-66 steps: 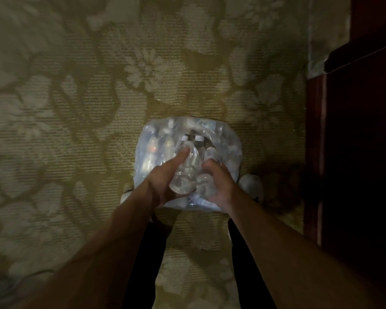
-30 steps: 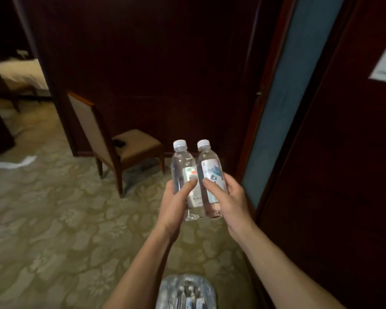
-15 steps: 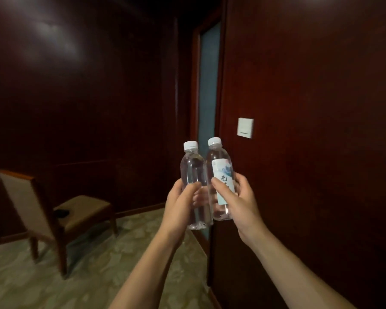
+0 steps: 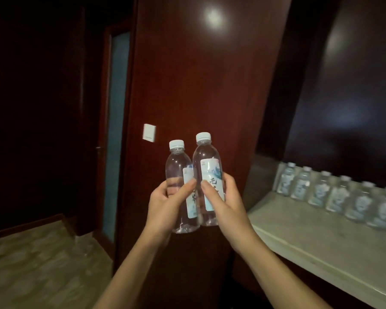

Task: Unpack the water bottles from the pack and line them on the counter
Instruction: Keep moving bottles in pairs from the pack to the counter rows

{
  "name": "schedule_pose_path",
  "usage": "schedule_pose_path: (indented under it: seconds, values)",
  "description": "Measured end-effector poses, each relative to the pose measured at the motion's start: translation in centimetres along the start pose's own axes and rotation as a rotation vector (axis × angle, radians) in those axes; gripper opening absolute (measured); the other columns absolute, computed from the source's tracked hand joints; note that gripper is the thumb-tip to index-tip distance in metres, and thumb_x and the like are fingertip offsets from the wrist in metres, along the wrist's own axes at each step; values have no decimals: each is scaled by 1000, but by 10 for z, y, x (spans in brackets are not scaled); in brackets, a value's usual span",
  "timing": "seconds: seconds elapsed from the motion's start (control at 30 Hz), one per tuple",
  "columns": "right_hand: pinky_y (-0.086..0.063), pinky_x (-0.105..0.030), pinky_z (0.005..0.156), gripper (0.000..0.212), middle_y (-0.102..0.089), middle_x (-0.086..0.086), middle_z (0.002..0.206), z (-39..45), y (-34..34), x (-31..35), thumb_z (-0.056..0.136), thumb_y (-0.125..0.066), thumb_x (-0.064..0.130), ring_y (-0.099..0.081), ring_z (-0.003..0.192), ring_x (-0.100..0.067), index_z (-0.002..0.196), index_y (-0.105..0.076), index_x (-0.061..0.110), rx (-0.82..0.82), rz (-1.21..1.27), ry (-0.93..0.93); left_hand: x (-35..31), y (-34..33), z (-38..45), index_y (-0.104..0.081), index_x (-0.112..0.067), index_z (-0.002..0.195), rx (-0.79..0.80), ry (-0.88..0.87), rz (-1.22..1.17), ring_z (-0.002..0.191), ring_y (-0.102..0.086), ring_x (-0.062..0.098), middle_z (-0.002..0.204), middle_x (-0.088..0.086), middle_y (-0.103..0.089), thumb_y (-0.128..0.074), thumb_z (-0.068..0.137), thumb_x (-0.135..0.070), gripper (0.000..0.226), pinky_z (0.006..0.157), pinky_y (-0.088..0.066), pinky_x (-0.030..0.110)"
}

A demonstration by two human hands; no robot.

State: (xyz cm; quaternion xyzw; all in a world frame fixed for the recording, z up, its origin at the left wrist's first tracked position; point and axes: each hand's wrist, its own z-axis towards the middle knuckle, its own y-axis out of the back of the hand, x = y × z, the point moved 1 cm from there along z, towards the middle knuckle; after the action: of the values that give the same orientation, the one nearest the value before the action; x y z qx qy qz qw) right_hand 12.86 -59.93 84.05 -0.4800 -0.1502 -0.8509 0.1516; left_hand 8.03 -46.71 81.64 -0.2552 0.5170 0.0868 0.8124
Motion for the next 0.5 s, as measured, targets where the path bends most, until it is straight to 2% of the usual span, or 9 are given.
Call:
schedule_pose_path:
  seconds: [0.07, 0.13, 0.2, 0.3, 0.4, 0.5]
  values:
    - [-59, -23, 77, 43, -68, 8, 116, -3, 42, 12, 95, -64, 28, -71, 98, -3, 135, -47, 28, -11, -31, -8, 0, -39, -6, -65, -12, 117, 63, -37, 20, 90, -77, 24, 99, 8, -78, -76, 84, -28, 38, 78, -64, 38]
    - [-60, -24, 79, 44, -67, 6, 120, -8, 84, 22, 95, -64, 25, -70, 101, -4, 136, -47, 28, -30, -49, -11, 3, -78, -12, -65, -12, 118, 122, -54, 14, 92, -77, 19, 102, 4, -78, -74, 87, -24, 34, 76, -62, 29]
    - [-60, -24, 78, 44, -68, 6, 121, -16, 126, 32, 94, -66, 25, -71, 101, -4, 135, -49, 29, -67, -70, 2, 9, -119, -15, -65, -11, 119, 166, -55, -4, 95, -76, 19, 104, 5, -78, -73, 88, -21, 33, 78, -61, 27]
    - [-60, -30, 82, 43, -71, 5, 118, -31, 193, 39, 92, -69, 22, -72, 99, -8, 132, -53, 27, -142, -90, 9, 21, -187, -21, -65, -9, 117, 227, -37, -35, 93, -76, 21, 104, 8, -78, -69, 91, -17, 27, 73, -60, 25]
    - [-61, -28, 76, 37, -74, 6, 110, -49, 262, 42, 90, -70, 17, -74, 94, -9, 123, -58, 29, -198, -112, 5, 37, -263, -34, -62, -14, 117, 281, 6, -57, 87, -76, 20, 104, 10, -76, -65, 92, -16, 25, 68, -61, 30]
    - [-61, -31, 78, 35, -74, 10, 104, -67, 345, 43, 87, -74, 18, -74, 92, -8, 114, -59, 34, -235, -166, -18, 58, -347, -54, -59, -17, 116, 347, 30, -65, 88, -77, 22, 104, 8, -76, -69, 89, -12, 29, 75, -63, 39]
